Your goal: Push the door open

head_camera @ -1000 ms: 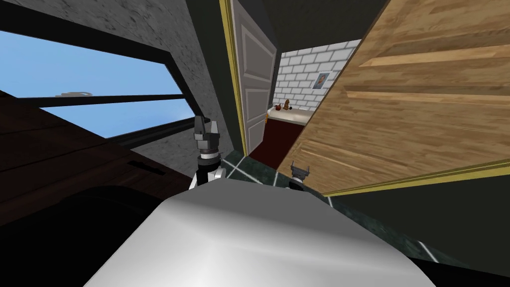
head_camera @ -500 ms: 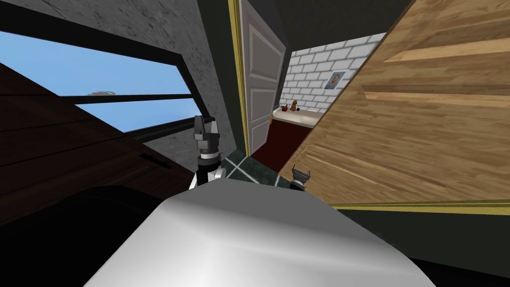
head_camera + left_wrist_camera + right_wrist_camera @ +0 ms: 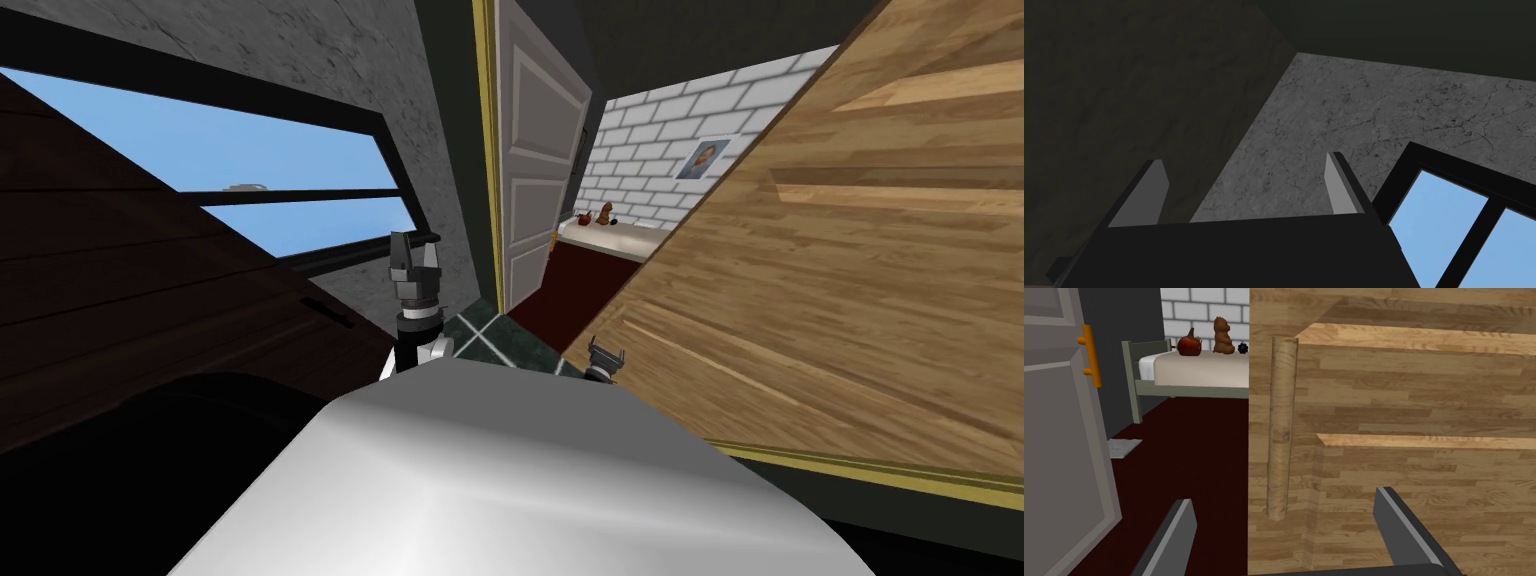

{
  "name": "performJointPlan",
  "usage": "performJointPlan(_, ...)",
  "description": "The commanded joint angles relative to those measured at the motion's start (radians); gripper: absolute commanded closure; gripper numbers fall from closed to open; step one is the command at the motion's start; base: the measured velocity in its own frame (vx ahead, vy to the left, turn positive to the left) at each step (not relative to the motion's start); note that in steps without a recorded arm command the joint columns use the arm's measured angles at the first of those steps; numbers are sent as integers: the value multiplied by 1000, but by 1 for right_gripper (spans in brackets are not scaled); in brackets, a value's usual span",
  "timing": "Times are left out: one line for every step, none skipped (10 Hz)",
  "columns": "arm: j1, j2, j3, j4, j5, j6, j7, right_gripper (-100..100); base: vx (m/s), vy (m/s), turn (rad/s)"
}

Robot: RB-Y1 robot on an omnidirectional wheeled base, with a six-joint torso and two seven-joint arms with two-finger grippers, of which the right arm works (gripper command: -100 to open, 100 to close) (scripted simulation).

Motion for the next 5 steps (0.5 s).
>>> performJointPlan(-2, -7, 3, 34, -35, -11, -35, -100, 43, -90, 249)
performJointPlan(-4, -9, 5, 49, -48, -15, -47, -100, 44, -104, 177)
performJointPlan(-7, -11, 6, 63, -61, -19, -60, -100, 38, -87, 113)
performJointPlan(-9, -12, 7, 74, -70, -23, -68, -100, 29, -60, 108)
performJointPlan(-12, -15, 9, 94, -88, -28, -85, -100, 37, -58, 172)
